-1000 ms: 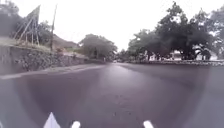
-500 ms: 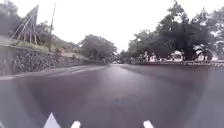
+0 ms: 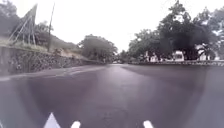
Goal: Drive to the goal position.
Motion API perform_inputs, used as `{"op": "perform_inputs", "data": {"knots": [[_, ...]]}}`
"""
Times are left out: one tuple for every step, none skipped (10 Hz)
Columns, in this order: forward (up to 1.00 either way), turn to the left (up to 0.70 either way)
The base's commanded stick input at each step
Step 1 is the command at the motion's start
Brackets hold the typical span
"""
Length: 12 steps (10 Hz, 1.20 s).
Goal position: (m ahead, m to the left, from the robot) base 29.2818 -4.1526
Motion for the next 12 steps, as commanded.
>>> {"op": "perform_inputs", "data": {"knots": [[0.7,0.0],[0.7,0.0],[0.7,0.0],[0.7,0.0],[0.7,0.0],[0.7,0.0],[0.7,0.0],[0.7,0.0],[0.7,0.0],[0.7,0.0],[0.7,0.0],[0.7,0.0]]}}
